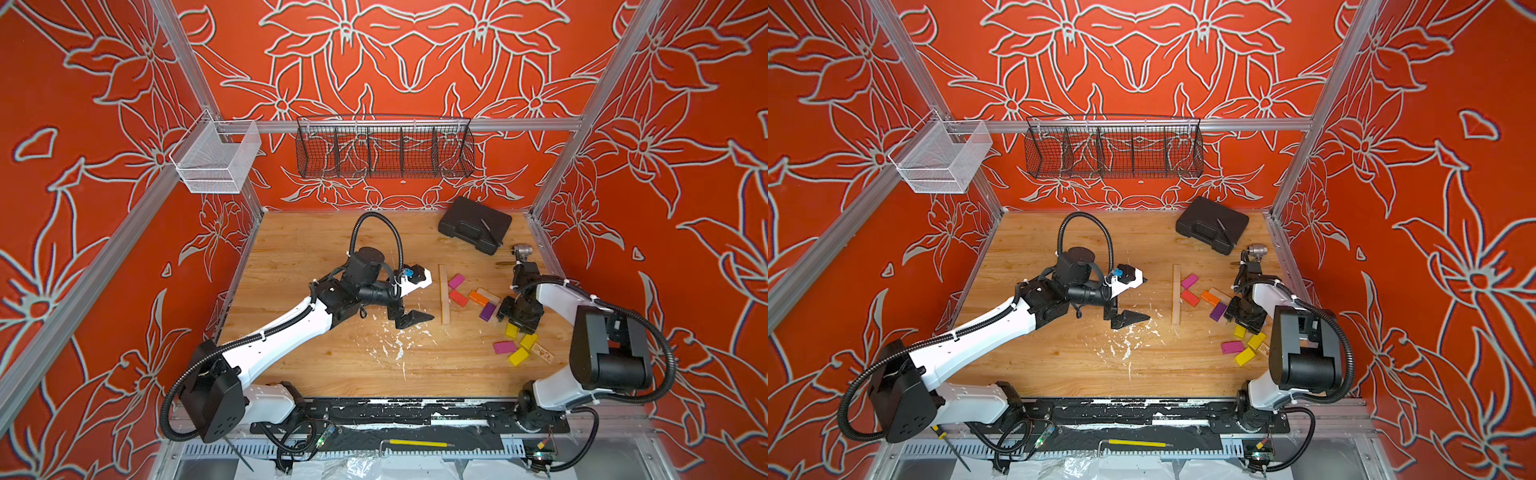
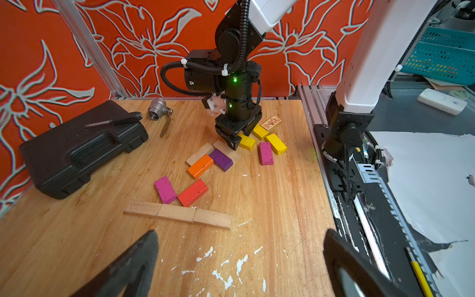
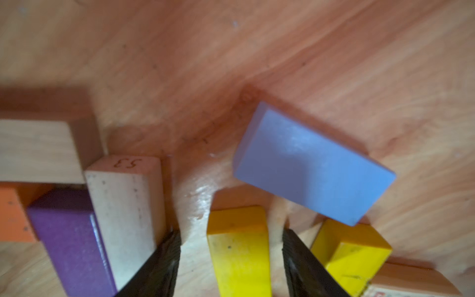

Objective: Assemble the letter k with building blocks
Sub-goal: Pick up the building block from the center of the board.

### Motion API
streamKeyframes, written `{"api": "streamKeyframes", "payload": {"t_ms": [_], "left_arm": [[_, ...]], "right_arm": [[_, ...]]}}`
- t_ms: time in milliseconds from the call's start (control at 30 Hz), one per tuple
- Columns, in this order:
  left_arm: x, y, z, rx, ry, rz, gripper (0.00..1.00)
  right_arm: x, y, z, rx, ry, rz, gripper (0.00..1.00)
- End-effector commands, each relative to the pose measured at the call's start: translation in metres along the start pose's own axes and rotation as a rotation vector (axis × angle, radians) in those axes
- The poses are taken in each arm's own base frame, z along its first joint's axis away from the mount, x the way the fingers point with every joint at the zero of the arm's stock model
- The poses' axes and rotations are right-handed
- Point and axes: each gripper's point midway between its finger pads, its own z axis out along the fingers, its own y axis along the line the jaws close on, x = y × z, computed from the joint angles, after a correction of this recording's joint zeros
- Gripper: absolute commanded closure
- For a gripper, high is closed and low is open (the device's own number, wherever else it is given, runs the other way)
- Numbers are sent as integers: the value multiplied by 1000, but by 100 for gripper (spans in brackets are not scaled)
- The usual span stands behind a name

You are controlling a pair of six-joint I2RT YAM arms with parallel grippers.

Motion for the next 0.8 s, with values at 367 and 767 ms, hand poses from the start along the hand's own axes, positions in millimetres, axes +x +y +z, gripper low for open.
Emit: {"api": "streamKeyframes", "payload": {"t_ms": [367,767], "left_arm": [[-6,1,2,12,-7,12,3],[-5,5,0,-13,10,27,2]], "right_arm": [[12,-12,-9,18,-10,-15,53],[10,-7,0,14,9,-31,69]]}}
